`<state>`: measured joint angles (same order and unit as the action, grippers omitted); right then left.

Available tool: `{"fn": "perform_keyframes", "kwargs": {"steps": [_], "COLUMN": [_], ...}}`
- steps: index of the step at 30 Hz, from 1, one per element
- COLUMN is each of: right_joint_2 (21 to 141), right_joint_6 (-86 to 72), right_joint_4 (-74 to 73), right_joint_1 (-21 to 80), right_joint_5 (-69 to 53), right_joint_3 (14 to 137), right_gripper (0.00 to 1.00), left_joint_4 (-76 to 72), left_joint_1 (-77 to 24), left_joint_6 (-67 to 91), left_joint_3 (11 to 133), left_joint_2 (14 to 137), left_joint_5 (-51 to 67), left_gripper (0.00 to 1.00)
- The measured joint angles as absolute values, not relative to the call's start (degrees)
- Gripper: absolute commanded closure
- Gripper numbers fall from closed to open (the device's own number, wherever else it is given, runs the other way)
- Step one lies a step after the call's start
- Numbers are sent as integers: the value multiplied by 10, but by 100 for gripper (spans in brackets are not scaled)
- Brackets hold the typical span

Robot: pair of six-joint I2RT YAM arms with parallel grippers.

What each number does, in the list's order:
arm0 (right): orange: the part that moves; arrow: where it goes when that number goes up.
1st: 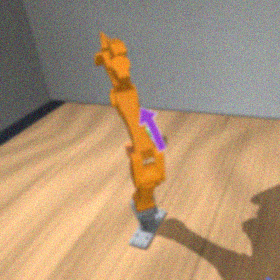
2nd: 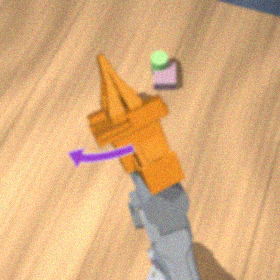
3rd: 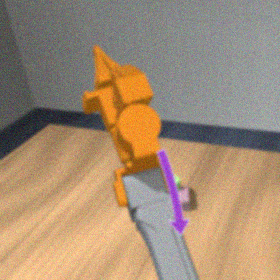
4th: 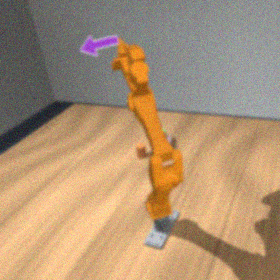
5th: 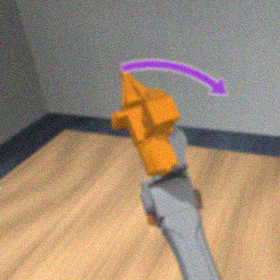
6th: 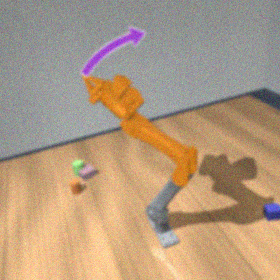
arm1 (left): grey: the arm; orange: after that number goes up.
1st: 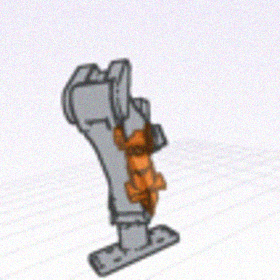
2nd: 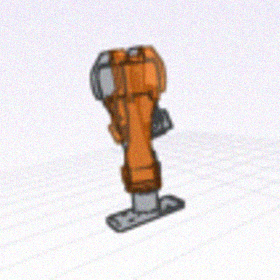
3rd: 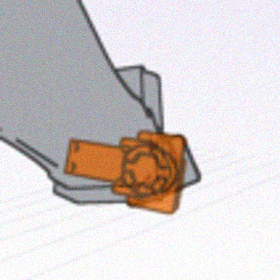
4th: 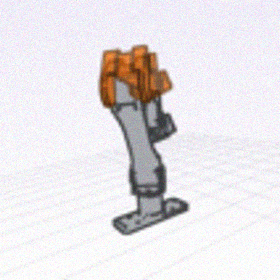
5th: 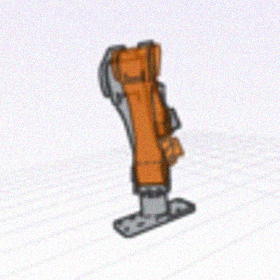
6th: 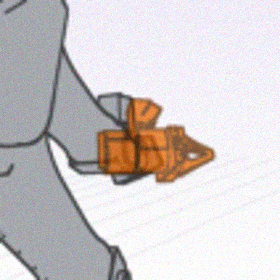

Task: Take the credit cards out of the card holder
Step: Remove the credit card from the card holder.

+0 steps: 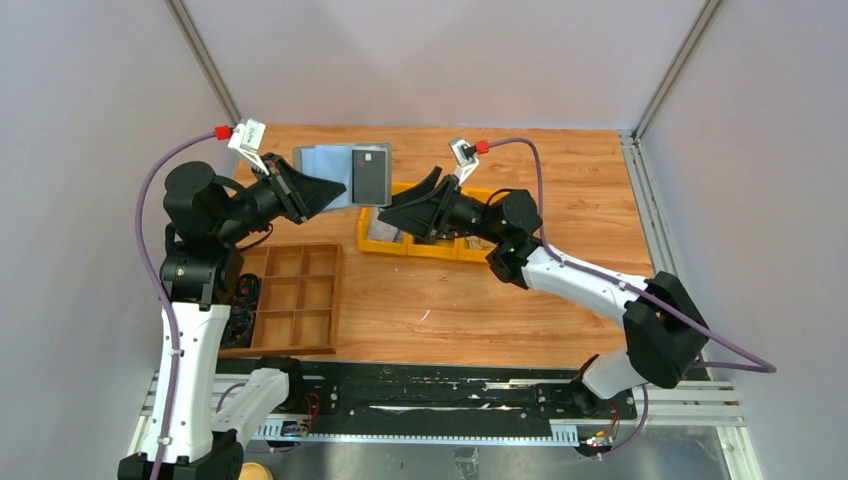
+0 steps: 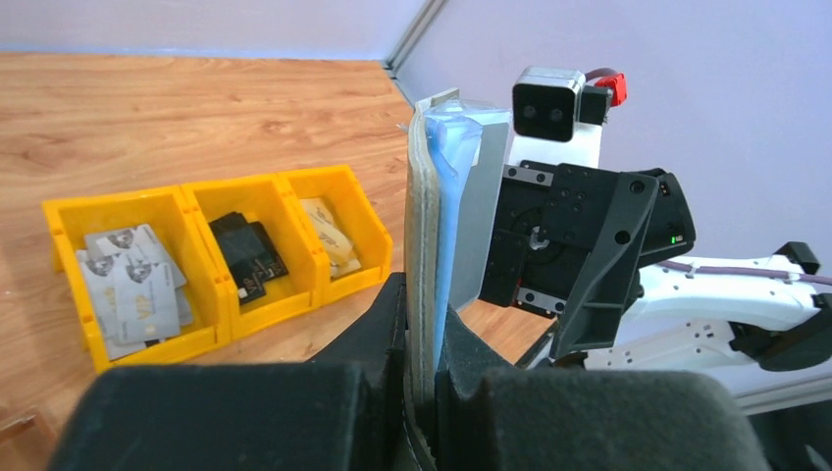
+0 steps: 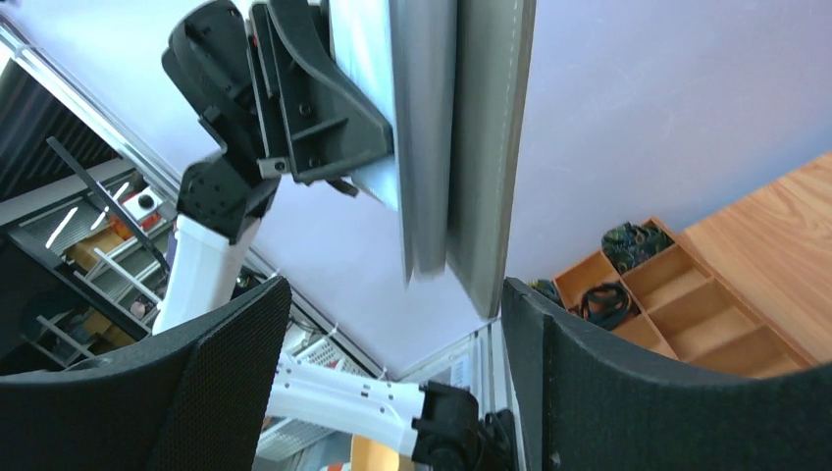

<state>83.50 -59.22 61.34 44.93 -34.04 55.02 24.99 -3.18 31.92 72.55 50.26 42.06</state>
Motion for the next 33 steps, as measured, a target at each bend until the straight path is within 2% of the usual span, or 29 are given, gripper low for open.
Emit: {"fn": "perform_keyframes", "kwargs": {"steps": [4, 5, 8, 9, 11, 12, 13, 14, 17, 19, 23, 27, 33], "right_joint_2": [851, 856, 866, 868, 871, 871, 871, 870, 864, 856, 849, 851, 892], "right_joint_6": [-588, -587, -584, -583, -580, -575, -575, -569, -540, -499, -372, -256, -104], "right_joint_4": [614, 612, 606, 602, 595, 590, 582, 570, 515, 443, 244, 76, -145], "right_joint_1": [456, 457, 457, 457, 457, 457, 457, 457, 457, 456, 456, 457, 476], "right_joint_5": [-320, -315, -305, -304, -305, -307, -311, -315, -337, -361, -423, -503, -593], "right_joint_3": [578, 584, 600, 606, 619, 624, 630, 635, 644, 660, 736, 816, 931], "right_gripper": [19, 23, 48, 59, 85, 94, 99, 100, 100, 100, 100, 100, 100], "left_joint_4": [232, 226, 220, 218, 219, 222, 228, 234, 278, 324, 401, 458, 520], "left_joint_1": [-32, -32, -32, -32, -32, -32, -32, -32, -32, -32, -31, -31, -31], "left_joint_6": [348, 354, 361, 362, 361, 358, 353, 340, 284, 227, 106, -18, -93], "left_joint_3": [718, 716, 714, 711, 704, 702, 701, 701, 712, 736, 801, 823, 788], "left_joint_2": [503, 502, 499, 497, 491, 489, 488, 486, 485, 489, 499, 496, 505], "left_joint_5": [436, 439, 443, 444, 445, 445, 446, 444, 433, 422, 412, 465, 579], "left_gripper": [100, 100, 98, 92, 58, 43, 29, 16, 4, 0, 0, 0, 10]}}
